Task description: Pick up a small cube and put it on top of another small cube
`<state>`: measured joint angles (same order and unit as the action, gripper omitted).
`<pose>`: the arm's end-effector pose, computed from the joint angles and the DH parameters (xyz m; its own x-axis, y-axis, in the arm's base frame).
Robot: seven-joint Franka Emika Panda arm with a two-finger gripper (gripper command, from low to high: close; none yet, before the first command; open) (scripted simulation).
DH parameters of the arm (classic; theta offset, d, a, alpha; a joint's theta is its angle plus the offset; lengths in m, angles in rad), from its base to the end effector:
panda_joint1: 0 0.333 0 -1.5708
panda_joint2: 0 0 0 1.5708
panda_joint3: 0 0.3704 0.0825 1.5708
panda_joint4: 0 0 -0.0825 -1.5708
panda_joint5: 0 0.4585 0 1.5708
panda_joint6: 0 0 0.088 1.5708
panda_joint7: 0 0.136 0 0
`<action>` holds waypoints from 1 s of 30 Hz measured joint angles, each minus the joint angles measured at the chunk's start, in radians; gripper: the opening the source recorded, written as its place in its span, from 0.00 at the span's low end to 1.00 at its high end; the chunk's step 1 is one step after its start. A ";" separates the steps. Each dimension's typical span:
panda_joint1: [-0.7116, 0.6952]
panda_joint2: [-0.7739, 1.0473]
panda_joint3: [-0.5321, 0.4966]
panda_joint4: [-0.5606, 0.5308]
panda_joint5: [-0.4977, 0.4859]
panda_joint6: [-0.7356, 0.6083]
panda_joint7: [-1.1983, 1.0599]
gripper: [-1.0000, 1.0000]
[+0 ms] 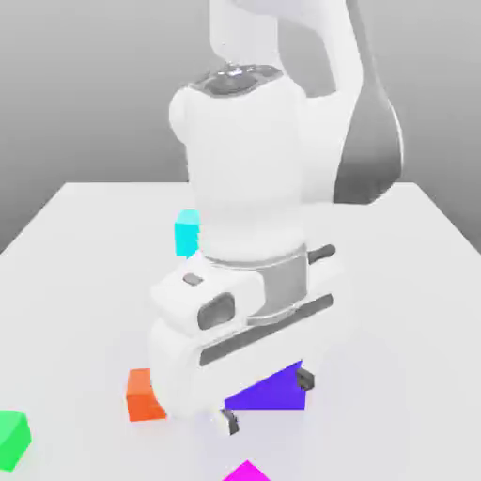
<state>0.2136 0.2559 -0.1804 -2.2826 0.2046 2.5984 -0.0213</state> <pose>0.5978 0.0168 0.2116 0.9917 -0.1118 0.0630 -0.1074 -0.9918 -0.0700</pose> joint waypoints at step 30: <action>-0.326 0.082 -0.208 0.034 0.021 -0.051 -0.201 0.00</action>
<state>-0.1124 0.3380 -0.3881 -2.2483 0.2253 2.5478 -0.2223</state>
